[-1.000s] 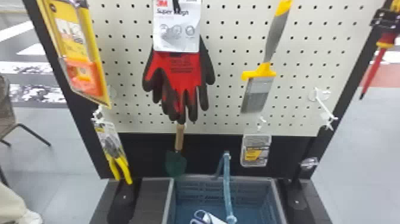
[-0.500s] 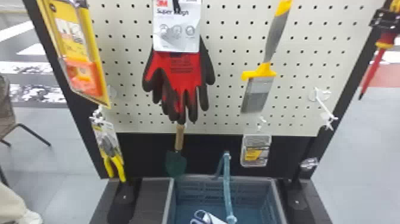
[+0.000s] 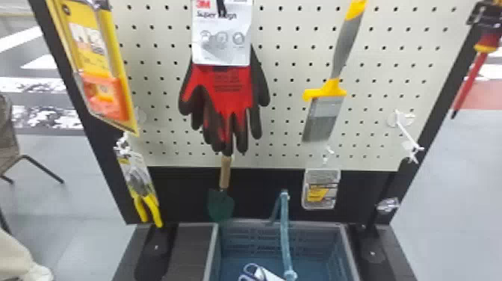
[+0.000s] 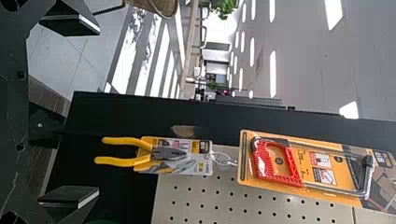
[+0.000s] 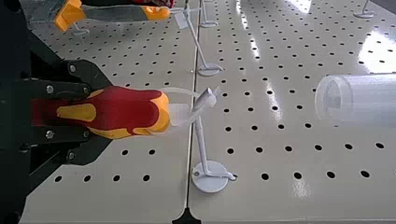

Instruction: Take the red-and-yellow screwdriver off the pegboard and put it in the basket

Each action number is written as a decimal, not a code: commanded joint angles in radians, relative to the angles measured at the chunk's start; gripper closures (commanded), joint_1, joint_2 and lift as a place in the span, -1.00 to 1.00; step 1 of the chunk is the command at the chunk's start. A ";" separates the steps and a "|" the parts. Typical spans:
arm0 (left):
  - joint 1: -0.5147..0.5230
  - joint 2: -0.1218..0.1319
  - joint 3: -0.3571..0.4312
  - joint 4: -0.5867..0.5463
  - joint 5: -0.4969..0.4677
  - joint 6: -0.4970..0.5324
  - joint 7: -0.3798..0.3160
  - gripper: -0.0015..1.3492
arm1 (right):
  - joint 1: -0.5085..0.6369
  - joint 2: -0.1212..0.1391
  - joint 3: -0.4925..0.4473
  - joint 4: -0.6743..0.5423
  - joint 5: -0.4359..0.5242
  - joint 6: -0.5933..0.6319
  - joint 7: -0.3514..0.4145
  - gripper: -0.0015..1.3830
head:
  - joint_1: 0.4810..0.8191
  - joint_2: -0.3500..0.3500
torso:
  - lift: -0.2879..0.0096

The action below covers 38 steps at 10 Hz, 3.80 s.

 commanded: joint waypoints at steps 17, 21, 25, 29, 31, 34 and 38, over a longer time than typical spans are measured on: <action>-0.001 0.003 -0.002 -0.002 0.000 0.001 0.000 -0.85 | 0.029 -0.013 -0.039 -0.050 -0.043 0.000 -0.041 0.63 | -0.60 0.00 | 0.26; -0.003 0.005 -0.005 -0.002 0.000 0.002 0.000 -0.85 | 0.065 -0.013 -0.065 -0.079 -0.054 0.000 -0.045 0.63 | -0.60 0.00 | 0.26; -0.003 0.006 -0.006 -0.005 0.002 0.004 0.000 -0.85 | 0.168 0.048 -0.140 -0.158 -0.068 -0.014 -0.070 0.63 | -0.60 0.00 | 0.26; -0.008 0.011 -0.012 -0.002 0.005 0.011 0.000 -0.85 | 0.275 0.251 -0.194 -0.222 -0.060 -0.077 -0.101 0.63 | -0.60 0.00 | 0.26; -0.012 0.014 -0.014 -0.005 0.005 0.013 0.000 -0.85 | 0.316 0.311 -0.194 -0.236 -0.051 -0.098 -0.102 0.63 | -0.60 0.00 | 0.26; -0.012 0.020 -0.017 -0.005 0.009 0.015 0.000 -0.85 | 0.370 0.389 -0.194 -0.253 -0.040 -0.124 -0.101 0.63 | -0.60 0.00 | 0.26; -0.014 0.032 -0.021 -0.005 0.020 0.016 0.000 -0.85 | 0.499 0.498 -0.194 -0.263 -0.029 -0.156 -0.101 0.63 | -0.60 0.00 | 0.26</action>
